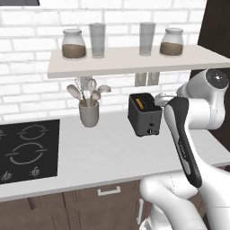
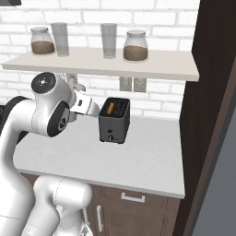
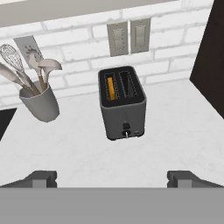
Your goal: Start the toaster. Once the lever pops up, take the bread to the plate on the dining counter.
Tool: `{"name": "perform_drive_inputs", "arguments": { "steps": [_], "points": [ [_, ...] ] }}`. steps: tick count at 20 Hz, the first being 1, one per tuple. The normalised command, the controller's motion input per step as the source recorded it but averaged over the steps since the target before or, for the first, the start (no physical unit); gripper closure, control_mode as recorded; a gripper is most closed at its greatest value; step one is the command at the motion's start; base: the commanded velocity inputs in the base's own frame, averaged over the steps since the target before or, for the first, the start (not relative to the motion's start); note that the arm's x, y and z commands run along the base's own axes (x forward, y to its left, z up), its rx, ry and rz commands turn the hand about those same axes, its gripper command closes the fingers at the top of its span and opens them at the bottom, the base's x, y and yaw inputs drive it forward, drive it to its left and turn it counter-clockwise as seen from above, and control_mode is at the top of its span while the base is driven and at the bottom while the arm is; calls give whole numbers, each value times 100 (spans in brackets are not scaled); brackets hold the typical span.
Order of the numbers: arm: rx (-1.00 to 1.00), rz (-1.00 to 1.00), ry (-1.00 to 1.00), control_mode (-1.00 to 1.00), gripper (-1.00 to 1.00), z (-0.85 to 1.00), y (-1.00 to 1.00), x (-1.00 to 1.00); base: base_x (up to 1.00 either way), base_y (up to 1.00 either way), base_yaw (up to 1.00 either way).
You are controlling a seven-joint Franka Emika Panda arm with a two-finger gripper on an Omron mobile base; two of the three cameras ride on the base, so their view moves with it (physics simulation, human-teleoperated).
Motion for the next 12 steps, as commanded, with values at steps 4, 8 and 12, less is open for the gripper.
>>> {"name": "perform_drive_inputs", "arguments": {
  "steps": [4,8,12],
  "points": [
    [0,0,0,-100,-100,0,0,0,0,0,0],
    [0,0,0,-100,-100,0,0,0,0,0,0],
    [0,0,0,-100,-100,0,0,0,0,0,0]
  ]
}}
